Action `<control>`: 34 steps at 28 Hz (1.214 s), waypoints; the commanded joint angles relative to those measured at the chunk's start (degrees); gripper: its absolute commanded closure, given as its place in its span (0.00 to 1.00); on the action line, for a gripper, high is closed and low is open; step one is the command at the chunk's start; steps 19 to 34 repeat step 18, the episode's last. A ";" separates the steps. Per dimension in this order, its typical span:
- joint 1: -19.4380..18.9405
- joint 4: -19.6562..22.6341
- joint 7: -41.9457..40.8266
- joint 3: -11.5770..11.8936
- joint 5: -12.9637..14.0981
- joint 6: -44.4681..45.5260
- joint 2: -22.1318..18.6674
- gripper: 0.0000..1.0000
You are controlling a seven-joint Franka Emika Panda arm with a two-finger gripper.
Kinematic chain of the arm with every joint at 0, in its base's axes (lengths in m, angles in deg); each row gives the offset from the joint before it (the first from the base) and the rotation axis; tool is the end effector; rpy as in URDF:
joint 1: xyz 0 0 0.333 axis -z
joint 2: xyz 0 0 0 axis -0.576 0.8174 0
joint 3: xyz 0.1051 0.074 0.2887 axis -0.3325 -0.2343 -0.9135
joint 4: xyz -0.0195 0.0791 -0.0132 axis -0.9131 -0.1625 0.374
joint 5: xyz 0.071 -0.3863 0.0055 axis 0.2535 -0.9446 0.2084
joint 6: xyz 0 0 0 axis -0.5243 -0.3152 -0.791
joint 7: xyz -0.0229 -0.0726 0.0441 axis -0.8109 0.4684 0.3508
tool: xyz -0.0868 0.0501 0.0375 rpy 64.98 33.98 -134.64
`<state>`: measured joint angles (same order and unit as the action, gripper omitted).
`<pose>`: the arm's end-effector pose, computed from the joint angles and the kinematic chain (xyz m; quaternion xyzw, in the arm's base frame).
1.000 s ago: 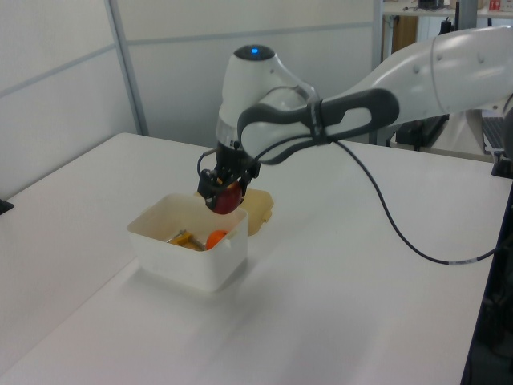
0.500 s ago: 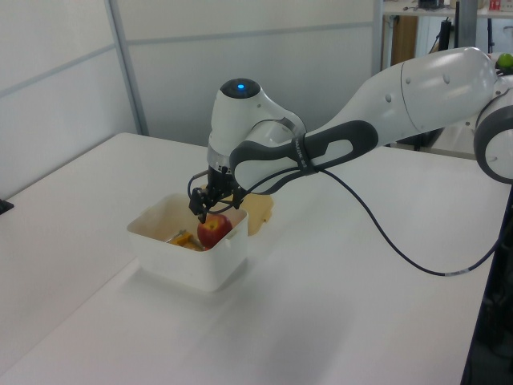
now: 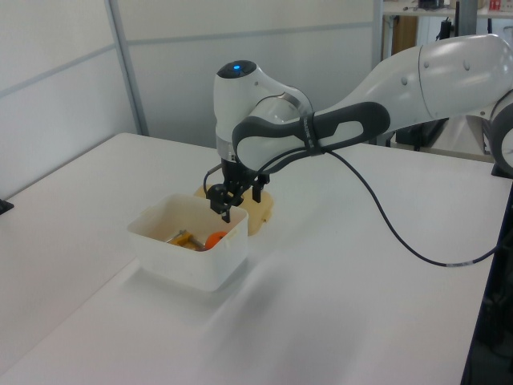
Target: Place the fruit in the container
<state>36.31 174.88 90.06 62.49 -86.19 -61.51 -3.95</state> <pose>0.6793 0.0219 0.4695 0.9871 -0.1258 0.0861 0.0487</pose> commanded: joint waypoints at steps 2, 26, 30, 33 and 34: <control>1.05 0.48 -9.62 0.41 2.34 8.57 -1.86 0.00; 4.74 0.48 -21.50 0.41 4.28 20.35 -5.99 0.00; 4.74 0.48 -21.50 0.41 4.28 20.35 -5.99 0.00; 4.74 0.48 -21.50 0.41 4.28 20.35 -5.99 0.00; 4.74 0.48 -21.50 0.41 4.28 20.35 -5.99 0.00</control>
